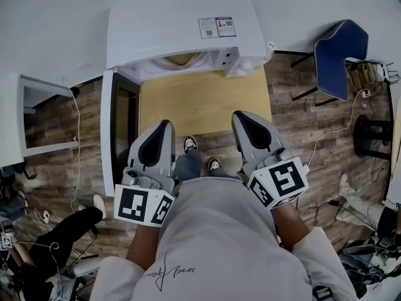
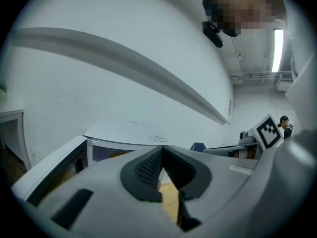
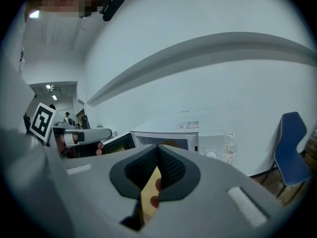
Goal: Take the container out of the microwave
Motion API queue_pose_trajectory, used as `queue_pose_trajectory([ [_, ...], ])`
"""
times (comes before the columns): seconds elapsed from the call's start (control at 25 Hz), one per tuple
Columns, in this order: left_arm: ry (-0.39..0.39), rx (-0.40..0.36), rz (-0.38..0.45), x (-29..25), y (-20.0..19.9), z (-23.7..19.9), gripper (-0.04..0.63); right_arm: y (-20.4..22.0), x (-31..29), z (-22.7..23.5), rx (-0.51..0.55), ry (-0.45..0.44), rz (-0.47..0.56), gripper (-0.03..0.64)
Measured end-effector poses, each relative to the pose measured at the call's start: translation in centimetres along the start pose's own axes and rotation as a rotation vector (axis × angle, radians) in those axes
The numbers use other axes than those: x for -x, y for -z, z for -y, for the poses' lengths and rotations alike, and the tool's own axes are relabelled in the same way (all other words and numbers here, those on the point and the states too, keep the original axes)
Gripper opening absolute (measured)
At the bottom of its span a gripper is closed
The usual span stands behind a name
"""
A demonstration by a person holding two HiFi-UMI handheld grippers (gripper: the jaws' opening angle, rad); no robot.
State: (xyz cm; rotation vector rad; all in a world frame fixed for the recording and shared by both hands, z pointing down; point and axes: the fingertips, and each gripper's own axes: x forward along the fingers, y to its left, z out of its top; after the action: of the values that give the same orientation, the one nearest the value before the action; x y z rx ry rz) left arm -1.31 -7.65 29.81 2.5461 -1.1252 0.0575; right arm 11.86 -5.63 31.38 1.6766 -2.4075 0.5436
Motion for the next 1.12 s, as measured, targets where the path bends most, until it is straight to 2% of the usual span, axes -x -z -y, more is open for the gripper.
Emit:
queue_pose_trajectory([
  [0.12, 0.017, 0.048, 0.016, -0.7, -1.0, -1.6, 0.000, -0.4, -1.8, -0.5, 0.012, 0.013, -0.006, 0.014],
  [0.32, 0.006, 0.072, 0.078, -1.1, -2.6, -4.0, 0.000, -0.3, -4.3, -1.5, 0.083, 0.032, -0.049, 0.014],
  [0.44, 0.012, 0.086, 0.079, -1.5, -2.7, -4.9, 0.000, -0.5, -5.5, -1.9, 0.125, 0.047, -0.061, 0.014],
  [0.68, 0.015, -0.058, 0.027, -1.1, -2.2, -5.2, 0.000, -0.5, -7.2, -2.9, 0.177, 0.022, -0.066, 0.014],
  [0.8, 0.035, -0.044, 0.017, -1.2, -2.0, -5.3, 0.000, -0.4, -8.2, -2.7, 0.229, 0.030, -0.075, 0.014],
  [1.12, -0.010, -0.059, 0.017, -0.5, -2.0, -6.6, 0.000, 0.5, -11.0, -2.6, 0.309, 0.003, -0.115, 0.015],
])
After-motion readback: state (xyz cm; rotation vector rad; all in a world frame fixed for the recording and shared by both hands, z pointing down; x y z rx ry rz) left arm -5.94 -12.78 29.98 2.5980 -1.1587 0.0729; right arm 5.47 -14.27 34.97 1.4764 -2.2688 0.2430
